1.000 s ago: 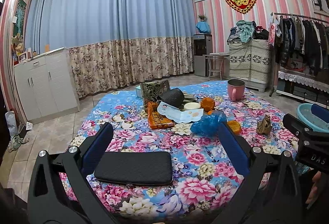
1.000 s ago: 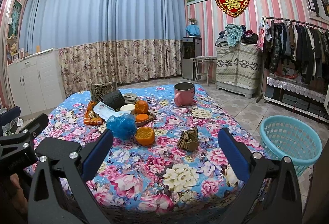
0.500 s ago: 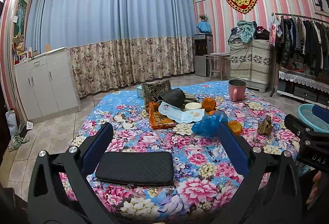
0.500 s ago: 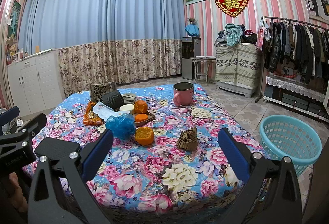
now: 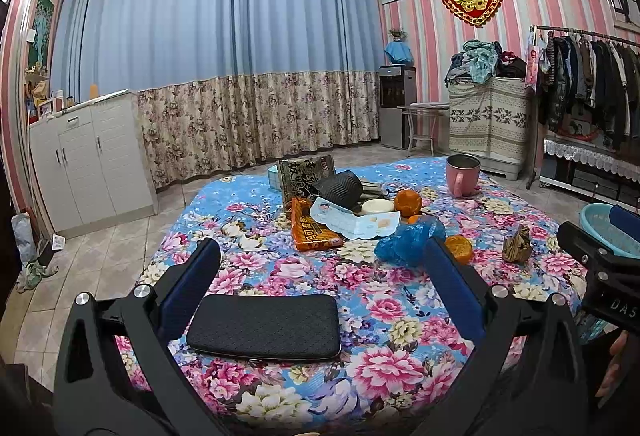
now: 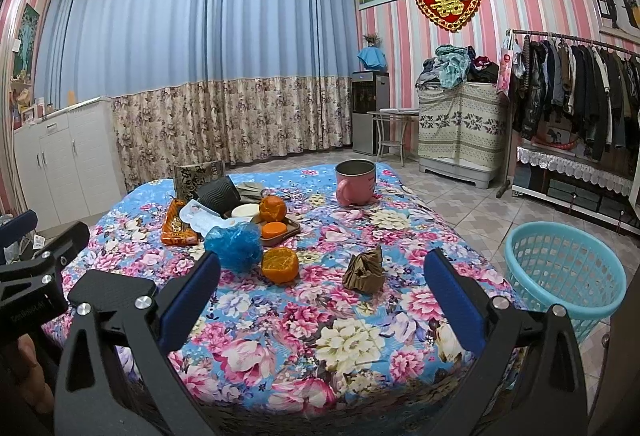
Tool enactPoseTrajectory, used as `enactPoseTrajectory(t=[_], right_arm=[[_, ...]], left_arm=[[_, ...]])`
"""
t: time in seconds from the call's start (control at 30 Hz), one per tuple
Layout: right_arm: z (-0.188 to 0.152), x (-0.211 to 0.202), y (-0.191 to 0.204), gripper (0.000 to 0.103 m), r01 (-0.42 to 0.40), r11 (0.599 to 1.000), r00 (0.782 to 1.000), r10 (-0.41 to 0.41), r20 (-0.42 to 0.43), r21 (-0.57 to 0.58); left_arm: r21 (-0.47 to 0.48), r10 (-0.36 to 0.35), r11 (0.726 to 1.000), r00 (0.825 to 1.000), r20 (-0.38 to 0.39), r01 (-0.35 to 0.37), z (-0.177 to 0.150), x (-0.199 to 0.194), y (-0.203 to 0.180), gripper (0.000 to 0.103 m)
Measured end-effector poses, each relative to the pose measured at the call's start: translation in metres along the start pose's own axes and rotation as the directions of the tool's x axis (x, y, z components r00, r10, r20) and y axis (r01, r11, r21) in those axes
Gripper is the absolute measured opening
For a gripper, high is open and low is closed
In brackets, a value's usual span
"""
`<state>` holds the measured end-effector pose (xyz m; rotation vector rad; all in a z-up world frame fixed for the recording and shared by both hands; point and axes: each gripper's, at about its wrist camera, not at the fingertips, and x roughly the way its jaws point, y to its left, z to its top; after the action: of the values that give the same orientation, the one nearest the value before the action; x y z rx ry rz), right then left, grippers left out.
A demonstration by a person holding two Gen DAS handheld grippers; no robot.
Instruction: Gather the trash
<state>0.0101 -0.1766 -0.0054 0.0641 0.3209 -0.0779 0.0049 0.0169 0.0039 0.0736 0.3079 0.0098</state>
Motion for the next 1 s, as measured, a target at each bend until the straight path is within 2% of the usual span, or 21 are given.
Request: enactPoseTrajectory(t=[0.5, 0.63, 0.8, 1.0], right_arm=[[0.002, 0.002, -0.007, 0.099, 0.009, 1.0, 1.0, -0.008, -0.012, 0.024], [0.001, 0.012, -0.011, 0.099, 0.019, 0.999, 0.999, -0.017, -0.048, 0.043], [-0.001, 0.025, -0.012, 0.099, 0.038, 0.998, 0.995, -0.035, -0.089, 0.041], [0.002, 0.064, -0.012, 0.099, 0.079, 0.997, 0.985, -0.076, -0.155, 0.018]], left_arm=[[-0.006, 0.031, 1.0, 0.999, -0.014, -0.031, -0.002, 0.01, 0.006, 0.098], [0.009, 0.054, 0.999, 0.999, -0.007, -0.054, -0.001, 0.012, 0.006, 0.098], [-0.017, 0.058, 0.998, 0.998, -0.031, -0.059, 0.0, 0.018, 0.015, 0.098], [-0.038, 0.078, 0.996, 0.995, -0.066, -0.08, 0.003, 0.033, 0.029, 0.098]])
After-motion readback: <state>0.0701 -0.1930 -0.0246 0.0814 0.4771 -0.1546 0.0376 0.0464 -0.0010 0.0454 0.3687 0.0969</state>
